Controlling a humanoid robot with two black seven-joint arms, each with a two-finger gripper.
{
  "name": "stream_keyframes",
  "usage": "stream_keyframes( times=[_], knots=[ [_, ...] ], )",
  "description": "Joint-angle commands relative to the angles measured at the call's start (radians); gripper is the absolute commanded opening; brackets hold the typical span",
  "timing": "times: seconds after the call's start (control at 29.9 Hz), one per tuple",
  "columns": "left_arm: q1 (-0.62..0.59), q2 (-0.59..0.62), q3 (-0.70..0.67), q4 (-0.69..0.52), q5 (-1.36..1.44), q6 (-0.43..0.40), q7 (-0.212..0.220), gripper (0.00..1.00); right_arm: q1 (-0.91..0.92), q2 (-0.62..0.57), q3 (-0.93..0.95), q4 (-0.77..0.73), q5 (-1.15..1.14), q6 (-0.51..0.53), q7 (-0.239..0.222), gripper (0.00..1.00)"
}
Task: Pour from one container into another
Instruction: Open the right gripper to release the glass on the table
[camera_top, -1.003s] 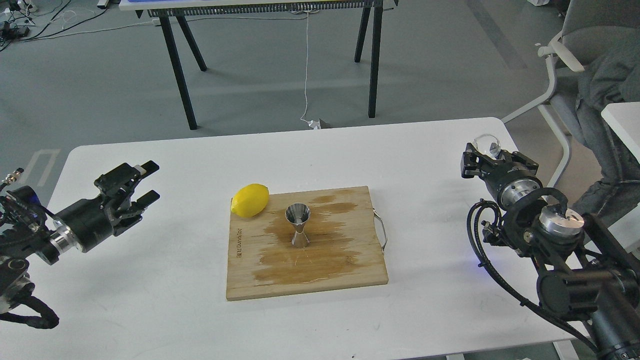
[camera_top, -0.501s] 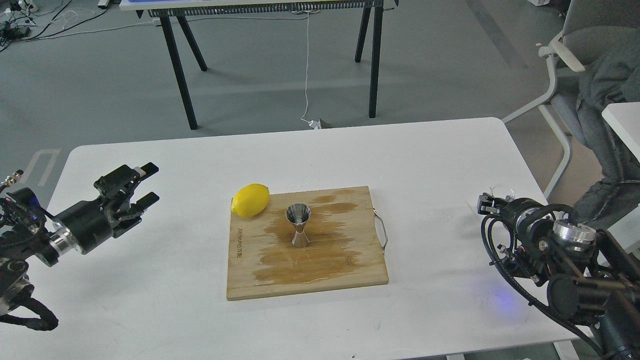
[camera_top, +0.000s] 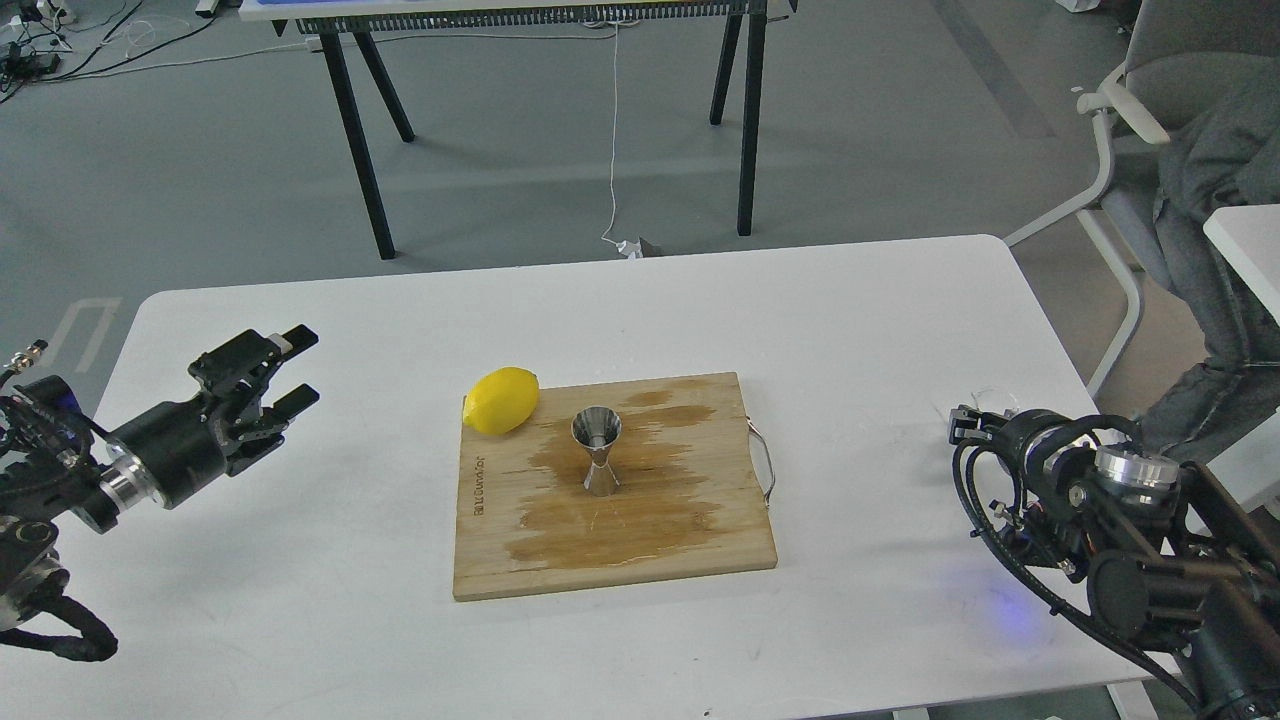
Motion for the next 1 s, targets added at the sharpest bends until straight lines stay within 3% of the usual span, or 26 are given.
stream_keyframes(
  times=[0.0, 0.5, 0.97],
  knots=[
    [0.0, 0.0, 0.0, 0.0, 0.0, 0.0, 0.0, 0.93, 0.012, 0.001, -0.025, -0.001, 0.0, 0.0, 0.0, 0.36],
    [0.001, 0.0, 0.0, 0.0, 0.0, 0.0, 0.0, 0.93, 0.04, 0.021, -0.095, -0.001, -0.005, 0.002, 0.0, 0.37],
    [0.001, 0.002, 0.0, 0.0, 0.0, 0.0, 0.0, 0.93, 0.057, 0.021, -0.128, 0.001, -0.006, 0.002, 0.0, 0.56]
  ],
)
